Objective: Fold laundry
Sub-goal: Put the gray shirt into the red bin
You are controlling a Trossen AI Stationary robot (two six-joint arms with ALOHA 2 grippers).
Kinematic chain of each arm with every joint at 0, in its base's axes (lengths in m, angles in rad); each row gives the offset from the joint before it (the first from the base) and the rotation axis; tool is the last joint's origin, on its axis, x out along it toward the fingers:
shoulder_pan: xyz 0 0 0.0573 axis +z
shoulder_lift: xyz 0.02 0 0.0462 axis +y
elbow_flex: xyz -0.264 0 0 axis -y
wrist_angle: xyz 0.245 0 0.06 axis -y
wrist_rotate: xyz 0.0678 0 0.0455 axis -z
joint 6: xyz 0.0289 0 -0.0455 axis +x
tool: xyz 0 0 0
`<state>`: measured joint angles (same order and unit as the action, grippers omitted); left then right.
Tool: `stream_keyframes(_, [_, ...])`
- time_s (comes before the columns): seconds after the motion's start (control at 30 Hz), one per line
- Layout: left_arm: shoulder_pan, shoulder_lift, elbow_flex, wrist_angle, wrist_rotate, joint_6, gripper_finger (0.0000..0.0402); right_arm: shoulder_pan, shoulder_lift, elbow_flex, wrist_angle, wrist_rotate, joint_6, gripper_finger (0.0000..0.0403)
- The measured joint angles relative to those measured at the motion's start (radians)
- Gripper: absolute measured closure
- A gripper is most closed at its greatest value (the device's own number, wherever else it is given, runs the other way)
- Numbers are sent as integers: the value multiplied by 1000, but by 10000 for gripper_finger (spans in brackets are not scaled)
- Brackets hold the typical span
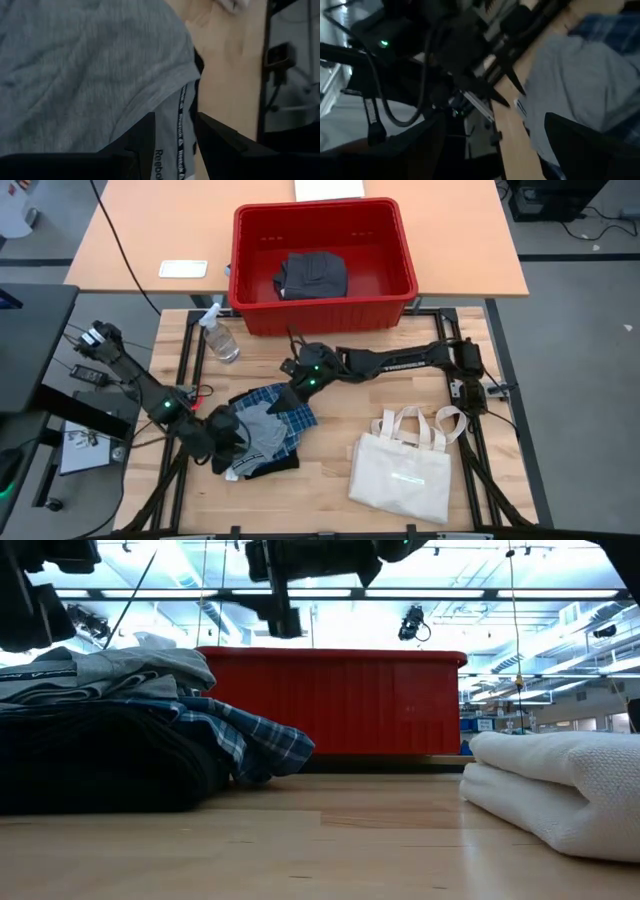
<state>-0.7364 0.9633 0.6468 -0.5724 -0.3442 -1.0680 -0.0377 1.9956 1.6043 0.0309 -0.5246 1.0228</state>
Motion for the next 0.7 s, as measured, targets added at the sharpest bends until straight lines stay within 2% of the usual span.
stream_keyframes(0.13, [-8,44,0,2,-2,14,258,6,57,3,15,-26,-24,57])
stream_keyframes(0.27, [-22,52,-2,112,15,-3,258,6,116,-2,-6,-11,-4,57])
stream_keyframes(0.43, [-80,52,-1,163,21,-92,258,5,112,2,-1,103,-34,57])
stream_keyframes(0.7, [-126,113,-1,8,-66,-241,258,-17,129,1,-1,256,-159,57])
